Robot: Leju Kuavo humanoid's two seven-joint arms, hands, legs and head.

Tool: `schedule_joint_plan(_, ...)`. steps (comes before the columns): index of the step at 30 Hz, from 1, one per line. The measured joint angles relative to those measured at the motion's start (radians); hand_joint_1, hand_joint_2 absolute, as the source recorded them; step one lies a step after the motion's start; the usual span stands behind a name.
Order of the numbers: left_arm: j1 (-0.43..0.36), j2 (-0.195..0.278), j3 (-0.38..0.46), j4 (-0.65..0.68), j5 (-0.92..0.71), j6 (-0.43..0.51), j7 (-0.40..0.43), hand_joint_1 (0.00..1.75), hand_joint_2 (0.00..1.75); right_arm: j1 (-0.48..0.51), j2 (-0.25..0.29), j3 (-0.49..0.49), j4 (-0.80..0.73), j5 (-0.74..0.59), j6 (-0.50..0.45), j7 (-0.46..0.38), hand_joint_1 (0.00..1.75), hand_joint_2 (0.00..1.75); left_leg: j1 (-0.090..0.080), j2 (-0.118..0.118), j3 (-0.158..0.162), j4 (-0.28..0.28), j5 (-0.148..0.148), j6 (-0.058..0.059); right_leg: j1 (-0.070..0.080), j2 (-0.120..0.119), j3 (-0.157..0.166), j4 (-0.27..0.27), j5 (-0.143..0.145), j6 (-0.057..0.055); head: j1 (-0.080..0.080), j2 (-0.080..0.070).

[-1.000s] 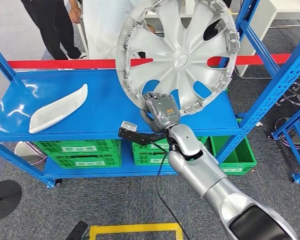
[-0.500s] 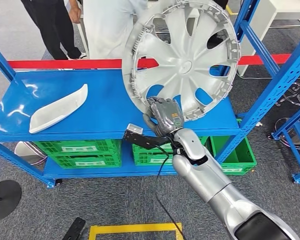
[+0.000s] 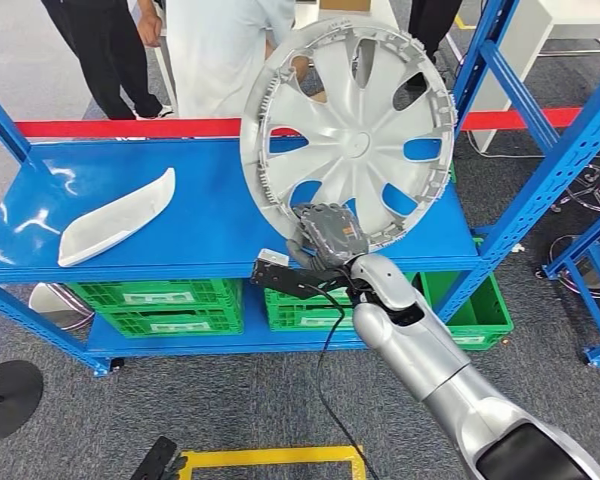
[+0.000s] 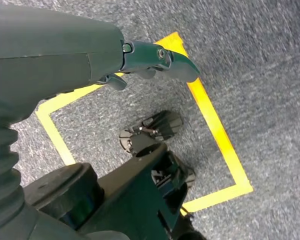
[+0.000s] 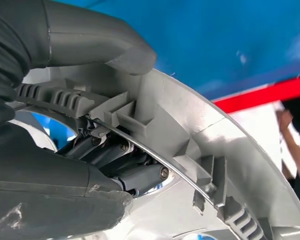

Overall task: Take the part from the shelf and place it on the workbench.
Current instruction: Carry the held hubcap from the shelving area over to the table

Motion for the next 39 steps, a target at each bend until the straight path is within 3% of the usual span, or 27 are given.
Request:
schedule_joint_plan(5, 0.005, 0.003, -0.006, 0.0, 0.013, -0.005, 0.006, 0.0, 1.75, -0.003, -0.002, 0.006, -0.035, -0.098, 0.059, -0.008, 1.59, 1.75, -0.002, 0.0, -0.001, 0.002, -0.004, 0.005, -0.003, 0.0, 0.001, -0.002, 0.0, 0.003, 0.0, 0.0)
schedule_joint_plan(9, 0.014, 0.01, -0.006, 0.0, 0.021, -0.005, 0.018, 0.0, 1.75, 0.003, -0.014, 0.011, -0.097, -0.135, 0.059, 0.001, 1.59, 1.75, -0.008, 0.0, -0.001, 0.004, -0.004, 0.016, -0.01, 0.0, 0.003, -0.004, 0.002, 0.013, -0.001, 0.0)
schedule_joint_plan(11, 0.016, 0.012, -0.005, 0.0, 0.021, -0.005, 0.022, 0.0, 1.75, 0.004, -0.025, 0.013, -0.123, -0.141, 0.059, 0.016, 1.59, 1.75, -0.005, 0.001, 0.001, -0.003, 0.001, 0.023, -0.011, -0.001, -0.005, 0.01, -0.013, 0.019, 0.0, 0.0)
schedule_joint_plan(13, 0.017, 0.012, -0.005, 0.0, 0.021, -0.005, 0.029, 0.0, 1.75, 0.004, -0.041, 0.014, -0.141, -0.138, 0.059, 0.026, 1.59, 1.75, 0.0, 0.002, 0.002, -0.008, 0.004, 0.028, -0.013, -0.004, -0.042, 0.095, -0.072, 0.025, 0.004, 0.0)
schedule_joint_plan(15, 0.021, 0.013, -0.005, 0.0, 0.023, -0.008, 0.04, 0.0, 1.75, 0.006, -0.058, 0.016, -0.148, -0.134, 0.062, 0.029, 1.59, 1.75, 0.001, 0.003, 0.001, -0.008, 0.004, 0.03, -0.014, -0.005, -0.105, 0.244, -0.143, 0.032, 0.007, 0.0)
schedule_joint_plan(16, 0.024, 0.013, -0.005, 0.0, 0.025, -0.011, 0.046, 0.0, 1.75, 0.009, -0.067, 0.018, -0.15, -0.133, 0.064, 0.031, 1.59, 1.75, 0.002, 0.003, 0.001, -0.008, 0.004, 0.03, -0.015, -0.005, -0.129, 0.298, -0.159, 0.035, 0.007, 0.0)
schedule_joint_plan(17, 0.027, 0.013, -0.004, 0.0, 0.026, -0.014, 0.052, 0.0, 1.75, 0.011, -0.076, 0.018, -0.152, -0.131, 0.068, 0.032, 1.59, 1.75, 0.004, 0.003, 0.001, -0.008, 0.005, 0.028, -0.015, -0.005, -0.134, 0.314, -0.154, 0.037, 0.008, 0.0)
schedule_joint_plan(18, 0.029, 0.013, -0.002, 0.0, 0.028, -0.016, 0.058, 0.0, 1.75, 0.012, -0.085, 0.019, -0.155, -0.129, 0.072, 0.034, 1.59, 1.75, 0.007, 0.003, 0.001, -0.008, 0.006, 0.025, -0.017, -0.005, -0.117, 0.284, -0.13, 0.038, 0.007, 0.0)
schedule_joint_plan(20, 0.034, 0.014, 0.005, 0.0, 0.033, -0.016, 0.07, 0.0, 1.75, 0.011, -0.1, 0.02, -0.165, -0.124, 0.079, 0.038, 1.59, 1.75, 0.012, 0.002, 0.0, -0.008, 0.011, 0.014, -0.019, -0.005, -0.036, 0.135, -0.063, 0.039, 0.008, 0.0)
schedule_joint_plan(22, 0.036, 0.014, 0.012, 0.0, 0.044, -0.014, 0.075, 0.0, 1.75, 0.007, -0.111, 0.022, -0.18, -0.12, 0.086, 0.041, 1.59, 1.75, 0.015, 0.001, -0.001, -0.01, 0.018, -0.002, -0.017, 0.0, 0.024, 0.026, -0.027, 0.03, 0.009, 0.0)
schedule_joint_plan(26, 0.041, 0.016, 0.03, 0.0, 0.06, -0.011, 0.076, 0.0, 1.75, 0.003, -0.13, 0.027, -0.205, -0.119, 0.103, 0.043, 1.59, 1.75, 0.02, 0.002, -0.006, -0.018, 0.028, -0.034, -0.011, 0.004, 0.021, 0.002, -0.008, -0.006, 0.009, 0.0)
schedule_joint_plan(28, 0.042, 0.019, 0.037, 0.0, 0.062, -0.01, 0.076, 0.0, 1.75, 0.003, -0.137, 0.028, -0.216, -0.12, 0.109, 0.044, 1.59, 1.75, 0.019, 0.004, -0.035, 0.05, -0.031, -0.038, -0.014, 0.0, 0.014, -0.007, 0.007, -0.024, 0.003, 0.0)
schedule_joint_plan(30, 0.042, 0.021, 0.04, 0.0, 0.063, -0.008, 0.076, 0.0, 1.75, 0.004, -0.142, 0.029, -0.223, -0.122, 0.112, 0.043, 1.59, 1.75, 0.014, 0.004, -0.09, 0.2, -0.12, -0.039, -0.012, -0.003, 0.003, -0.008, 0.018, -0.031, -0.002, 0.0)
schedule_joint_plan(31, 0.042, 0.022, 0.041, 0.0, 0.063, -0.007, 0.076, 0.0, 1.75, 0.007, -0.145, 0.03, -0.226, -0.124, 0.114, 0.042, 1.59, 1.75, 0.012, 0.004, -0.11, 0.264, -0.148, -0.039, -0.01, -0.003, -0.003, -0.008, 0.023, -0.032, -0.003, 0.0)
schedule_joint_plan(32, 0.042, 0.023, 0.043, 0.0, 0.063, -0.006, 0.076, 0.0, 1.75, 0.009, -0.149, 0.031, -0.229, -0.127, 0.116, 0.042, 1.59, 1.75, 0.011, 0.004, -0.114, 0.294, -0.156, -0.039, -0.01, -0.004, -0.008, -0.008, 0.027, -0.032, -0.003, 0.0)
schedule_joint_plan(33, 0.042, 0.024, 0.044, 0.0, 0.063, -0.004, 0.076, 0.0, 1.75, 0.013, -0.153, 0.033, -0.233, -0.128, 0.118, 0.041, 1.59, 1.75, 0.011, 0.004, -0.099, 0.284, -0.145, -0.039, -0.01, -0.004, -0.013, -0.008, 0.031, -0.03, -0.003, 0.0)
schedule_joint_plan(34, 0.042, 0.026, 0.045, 0.0, 0.063, -0.003, 0.076, 0.0, 1.75, 0.016, -0.158, 0.034, -0.239, -0.129, 0.119, 0.041, 1.59, 1.75, 0.01, 0.005, -0.062, 0.234, -0.121, -0.038, -0.012, -0.004, -0.017, -0.007, 0.034, -0.027, -0.004, 0.0)
schedule_joint_plan(36, 0.041, 0.027, 0.047, 0.0, 0.061, -0.002, 0.076, 0.0, 1.75, 0.021, -0.171, 0.036, -0.255, -0.133, 0.12, 0.04, 1.59, 1.75, 0.01, 0.008, 0.033, 0.091, -0.077, -0.038, -0.012, -0.004, -0.023, -0.004, 0.037, -0.017, -0.006, 0.0)
schedule_joint_plan(37, 0.04, 0.027, 0.047, 0.0, 0.06, -0.001, 0.076, 0.0, 1.75, 0.022, -0.178, 0.037, -0.263, -0.134, 0.12, 0.039, 1.59, 1.75, 0.009, 0.008, 0.065, 0.039, -0.069, -0.035, -0.011, -0.004, -0.026, -0.002, 0.039, -0.011, -0.006, 0.0)
schedule_joint_plan(39, 0.039, 0.024, 0.049, 0.0, 0.059, 0.0, 0.076, 0.0, 1.75, 0.024, -0.19, 0.04, -0.276, -0.137, 0.122, 0.037, 1.59, 1.75, 0.006, 0.005, 0.08, 0.007, -0.072, -0.021, -0.008, -0.002, -0.032, 0.001, 0.044, 0.001, -0.005, 0.0)
